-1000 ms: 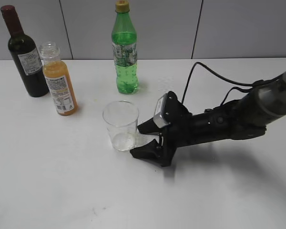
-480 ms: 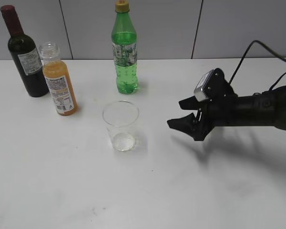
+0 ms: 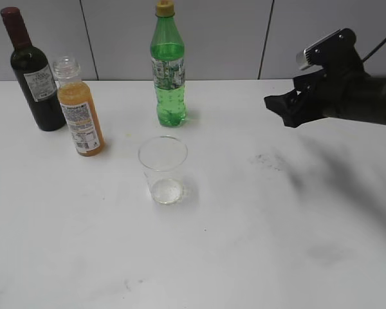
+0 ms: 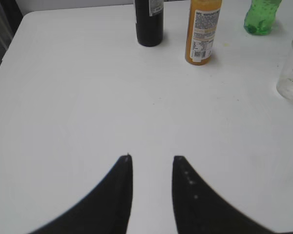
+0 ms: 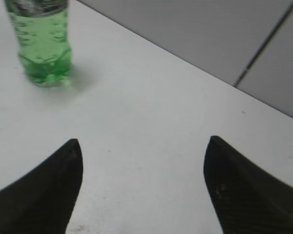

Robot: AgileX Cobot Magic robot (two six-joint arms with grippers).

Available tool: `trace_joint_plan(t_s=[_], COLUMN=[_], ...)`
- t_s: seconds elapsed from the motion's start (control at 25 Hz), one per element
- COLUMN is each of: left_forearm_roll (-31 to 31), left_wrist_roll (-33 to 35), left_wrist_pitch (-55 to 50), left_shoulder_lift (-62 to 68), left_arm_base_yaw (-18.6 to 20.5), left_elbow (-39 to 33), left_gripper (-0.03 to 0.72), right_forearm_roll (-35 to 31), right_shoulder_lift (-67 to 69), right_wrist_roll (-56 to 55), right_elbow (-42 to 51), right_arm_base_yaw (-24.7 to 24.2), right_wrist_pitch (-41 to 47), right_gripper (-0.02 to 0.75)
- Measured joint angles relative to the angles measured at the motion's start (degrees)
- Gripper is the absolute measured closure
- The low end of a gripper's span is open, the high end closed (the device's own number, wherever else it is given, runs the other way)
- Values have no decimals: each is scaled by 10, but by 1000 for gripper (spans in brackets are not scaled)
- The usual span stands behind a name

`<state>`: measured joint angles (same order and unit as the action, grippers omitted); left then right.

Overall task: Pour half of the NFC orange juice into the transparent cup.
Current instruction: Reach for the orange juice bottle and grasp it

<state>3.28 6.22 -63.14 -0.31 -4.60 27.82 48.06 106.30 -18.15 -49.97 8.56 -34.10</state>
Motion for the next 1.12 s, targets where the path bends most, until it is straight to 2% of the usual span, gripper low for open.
trace_joint_plan(t_s=[0.32, 0.52, 0.64, 0.92, 1.12], left_forearm_roll=[0, 0, 0, 0, 0], left_wrist_roll=[0, 0, 0, 0, 0], left_wrist_pitch=[0, 0, 0, 0, 0], left_shoulder_lift=[0, 0, 0, 0, 0], left_arm_base_yaw=[0, 0, 0, 0, 0], left_elbow=[0, 0, 0, 0, 0], left_gripper=[460, 460, 460, 460, 460], right_forearm_roll=[-203, -327, -341, -331, -422], right_shoulder_lift=[-30, -30, -30, -32, -37], right_wrist_roll=[14, 14, 14, 45, 156], right_elbow=[-3, -56, -120, -300, -401], right_arm_base_yaw=[0, -3, -3, -19, -46], right_wrist_pitch=[158, 312, 445, 736, 917], right_gripper=[145, 145, 145, 163, 269])
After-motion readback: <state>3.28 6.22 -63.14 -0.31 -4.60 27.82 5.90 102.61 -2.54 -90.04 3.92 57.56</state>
